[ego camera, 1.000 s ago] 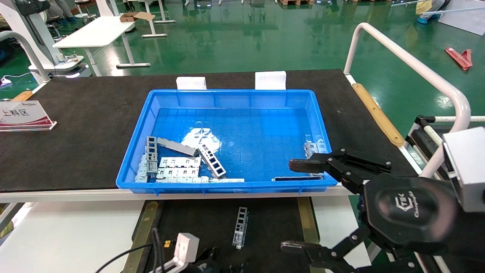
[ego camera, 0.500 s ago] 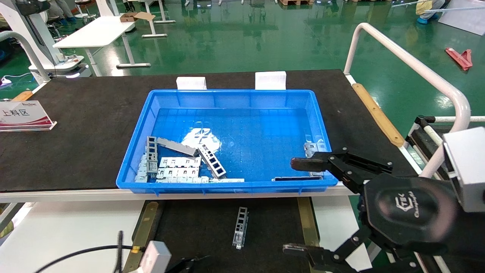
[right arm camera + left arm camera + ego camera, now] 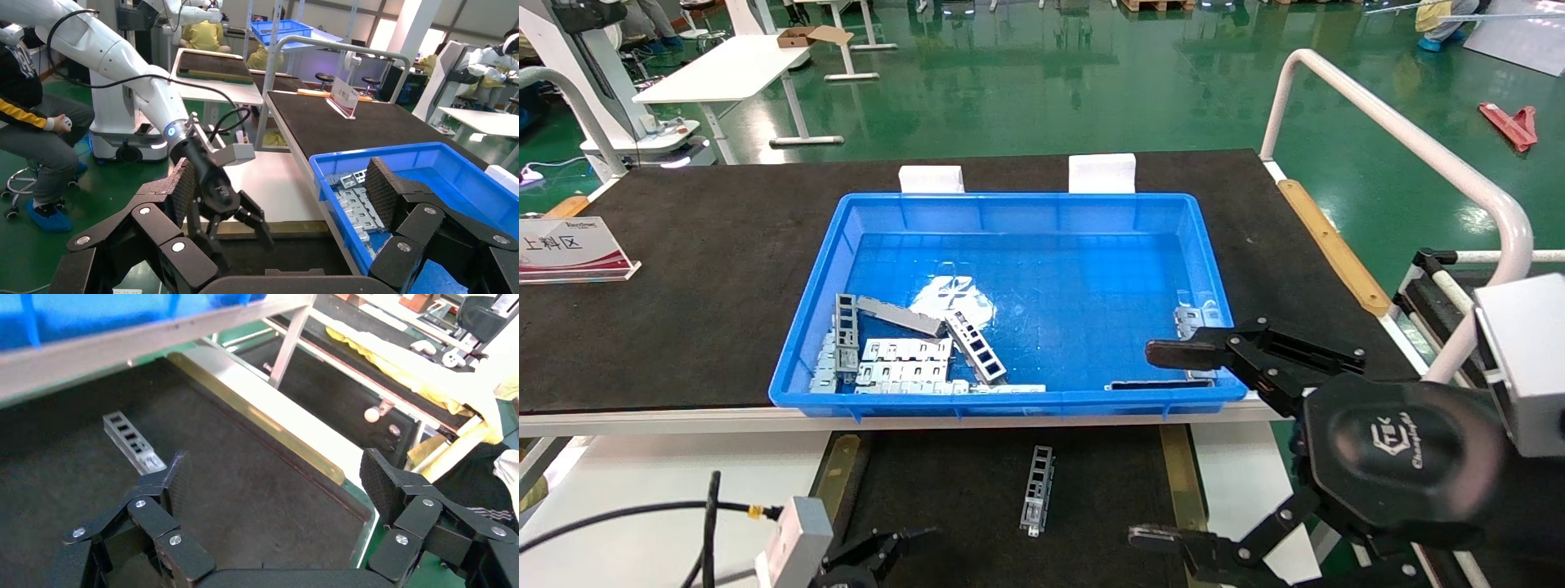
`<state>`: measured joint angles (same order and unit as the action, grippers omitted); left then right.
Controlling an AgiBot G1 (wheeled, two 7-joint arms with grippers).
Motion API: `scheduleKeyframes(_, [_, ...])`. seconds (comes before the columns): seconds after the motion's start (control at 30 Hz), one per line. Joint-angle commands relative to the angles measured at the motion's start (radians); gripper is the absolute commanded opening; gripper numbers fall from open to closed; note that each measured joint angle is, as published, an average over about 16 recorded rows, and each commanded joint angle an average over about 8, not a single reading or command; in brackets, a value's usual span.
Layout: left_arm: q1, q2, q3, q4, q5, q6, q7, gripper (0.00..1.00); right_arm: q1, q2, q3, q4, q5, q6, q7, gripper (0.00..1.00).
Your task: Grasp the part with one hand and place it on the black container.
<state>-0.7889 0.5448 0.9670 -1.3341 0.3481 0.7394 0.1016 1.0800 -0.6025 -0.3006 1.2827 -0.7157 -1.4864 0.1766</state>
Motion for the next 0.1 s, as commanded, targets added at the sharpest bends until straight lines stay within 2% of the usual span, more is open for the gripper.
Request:
scheduleKeyframes(0.03, [-0.017, -0.009, -0.005, 0.002, 0.003, 0.015, -0.002, 1.00, 0.000, 0.000, 0.000, 0.000, 0.000, 0.000, 0.000, 1.00])
scheduleKeyframes(0.1, [-0.021, -0.011, -0.006, 0.003, 0.004, 0.017, -0.004, 1.00, 0.000, 0.000, 0.000, 0.000, 0.000, 0.000, 0.000, 1.00])
